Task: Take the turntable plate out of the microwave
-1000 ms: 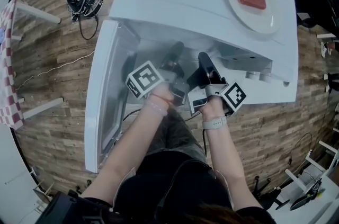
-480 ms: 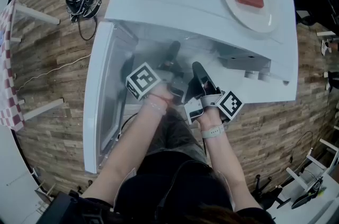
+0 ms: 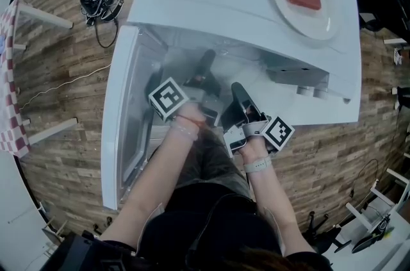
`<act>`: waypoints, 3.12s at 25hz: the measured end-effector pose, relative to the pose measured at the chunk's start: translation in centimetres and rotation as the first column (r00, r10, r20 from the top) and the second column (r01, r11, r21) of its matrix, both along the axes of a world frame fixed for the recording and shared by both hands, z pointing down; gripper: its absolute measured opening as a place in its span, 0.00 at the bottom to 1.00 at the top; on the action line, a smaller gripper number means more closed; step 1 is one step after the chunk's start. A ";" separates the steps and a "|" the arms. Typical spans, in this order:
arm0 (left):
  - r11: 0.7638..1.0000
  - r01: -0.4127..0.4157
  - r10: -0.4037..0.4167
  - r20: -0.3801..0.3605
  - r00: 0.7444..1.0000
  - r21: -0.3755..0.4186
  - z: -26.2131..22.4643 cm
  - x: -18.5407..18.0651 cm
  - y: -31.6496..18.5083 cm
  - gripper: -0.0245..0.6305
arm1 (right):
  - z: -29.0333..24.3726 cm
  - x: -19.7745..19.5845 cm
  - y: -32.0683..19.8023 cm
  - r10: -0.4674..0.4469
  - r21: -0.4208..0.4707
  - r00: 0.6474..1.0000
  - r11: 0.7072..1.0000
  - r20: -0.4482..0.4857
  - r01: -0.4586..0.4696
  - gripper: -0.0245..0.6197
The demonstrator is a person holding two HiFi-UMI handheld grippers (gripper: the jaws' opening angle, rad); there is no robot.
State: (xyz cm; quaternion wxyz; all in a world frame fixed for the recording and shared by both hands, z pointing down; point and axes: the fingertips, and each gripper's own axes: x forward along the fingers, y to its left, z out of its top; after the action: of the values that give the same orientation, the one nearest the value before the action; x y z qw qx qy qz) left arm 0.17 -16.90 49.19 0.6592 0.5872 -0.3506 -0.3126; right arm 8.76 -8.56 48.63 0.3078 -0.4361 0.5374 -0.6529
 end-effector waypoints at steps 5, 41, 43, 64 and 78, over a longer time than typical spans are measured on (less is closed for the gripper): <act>1.000 0.017 -0.018 -0.022 1.000 -0.025 0.5 -0.5 0.0 0.14 | -0.2 0.4 0.0 -0.018 0.016 1.000 1.000 -0.009 0.018 0.11; 0.999 0.043 -0.041 -0.123 0.992 0.018 -0.7 -1.7 2.8 0.09 | 0.0 3.7 -5.5 -0.034 0.165 0.999 0.986 -0.020 0.037 0.14; 0.999 0.046 -0.044 -0.132 0.990 0.013 -0.7 -1.7 3.1 0.09 | 0.0 3.6 -5.6 -0.039 0.169 0.999 0.985 -0.013 0.040 0.14; 0.997 0.042 -0.034 -0.119 0.992 0.067 -1.3 -1.9 6.9 0.09 | -1.4 3.1 -2.1 -0.107 0.267 0.994 0.958 0.001 0.103 0.10; 0.997 0.013 -0.003 -0.122 0.993 0.080 -2.8 -1.8 11.3 0.09 | -2.9 3.0 2.6 -0.134 0.267 0.991 0.955 0.000 0.129 0.10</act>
State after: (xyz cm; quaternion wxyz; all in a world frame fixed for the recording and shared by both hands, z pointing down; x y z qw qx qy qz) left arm -1.60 -5.63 46.43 0.6537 0.5918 -0.2992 -0.3645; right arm 11.78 -5.93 45.74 0.3245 -0.3479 0.6454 -0.5977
